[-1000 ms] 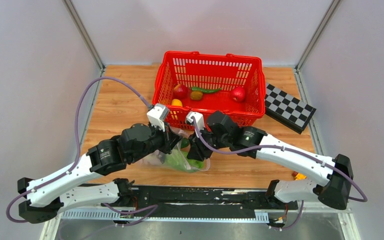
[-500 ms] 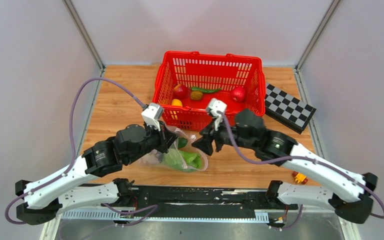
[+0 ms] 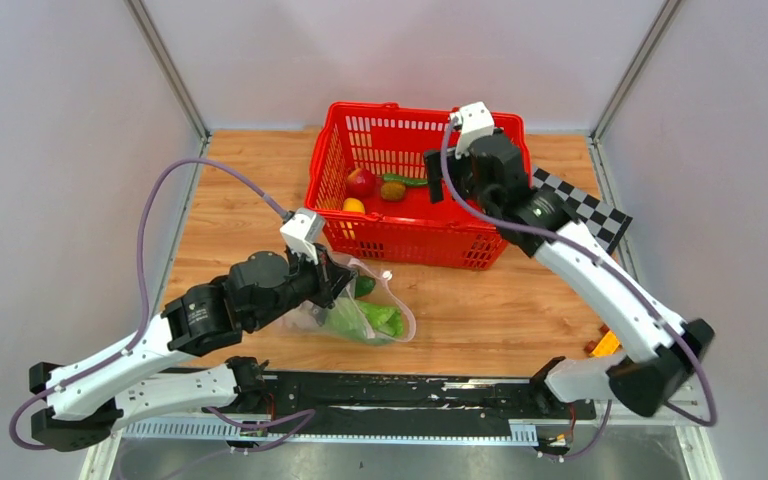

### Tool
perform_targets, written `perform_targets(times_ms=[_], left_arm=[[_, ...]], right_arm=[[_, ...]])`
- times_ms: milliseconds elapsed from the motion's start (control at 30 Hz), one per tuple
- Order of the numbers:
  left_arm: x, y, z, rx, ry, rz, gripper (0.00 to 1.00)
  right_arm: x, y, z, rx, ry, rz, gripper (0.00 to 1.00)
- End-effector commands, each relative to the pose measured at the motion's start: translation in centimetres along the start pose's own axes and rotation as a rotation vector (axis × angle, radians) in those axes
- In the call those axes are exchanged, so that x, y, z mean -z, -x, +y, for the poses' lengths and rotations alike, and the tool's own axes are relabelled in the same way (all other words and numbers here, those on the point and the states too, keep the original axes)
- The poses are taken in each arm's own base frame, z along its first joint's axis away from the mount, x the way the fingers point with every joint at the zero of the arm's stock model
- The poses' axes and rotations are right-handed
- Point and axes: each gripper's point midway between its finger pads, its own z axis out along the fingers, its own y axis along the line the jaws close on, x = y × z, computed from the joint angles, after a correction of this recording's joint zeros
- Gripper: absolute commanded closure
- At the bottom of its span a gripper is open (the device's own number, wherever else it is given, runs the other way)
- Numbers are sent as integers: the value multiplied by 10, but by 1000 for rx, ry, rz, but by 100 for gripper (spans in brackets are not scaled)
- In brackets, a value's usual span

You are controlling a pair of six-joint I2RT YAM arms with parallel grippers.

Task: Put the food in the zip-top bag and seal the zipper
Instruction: Pick up the fake fruit from the bin.

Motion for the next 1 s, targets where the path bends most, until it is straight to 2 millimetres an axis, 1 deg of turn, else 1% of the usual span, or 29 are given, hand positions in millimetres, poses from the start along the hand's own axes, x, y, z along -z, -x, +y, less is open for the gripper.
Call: perform_targets(times_ms=[0,133,167,233,300,333,367,467,633,767,967], left_arm=[[8,14,-8,39,-45,-50,98],[9,13,-9,38,-52,-46,98],[10,13,-9,37,-55,-45,98],[10,12,-10,36,-59,-41,98],[10,12,-10,40,-61,-43,98],[9,11,-11,40,-62,-41,98],[9,11,-11,41,-65,-40,98],[9,10,-11,41,-66,-36,98],[12,11,-8,39,-56,-39,98],[12,11,-6,38,-47,-45,98],[10,11,-8,37,-53,-40,98]], right_arm=[[-38,-35,-46,31,-119,192,6],[-85,-65,-69,5,-139,317,5],[-95,-74,-80,-5,-168,353,5],[-113,-86,-93,-9,-215,414,4],[-132,-95,-106,-3,-268,448,3],[-140,-91,-111,-7,-282,450,3],[-150,-101,-114,-4,-300,478,3],[-171,-113,-127,-27,-342,499,2],[-191,-140,-147,-74,-404,524,2],[-200,-159,-161,-97,-454,532,1],[-218,-178,-172,-94,-473,487,1]])
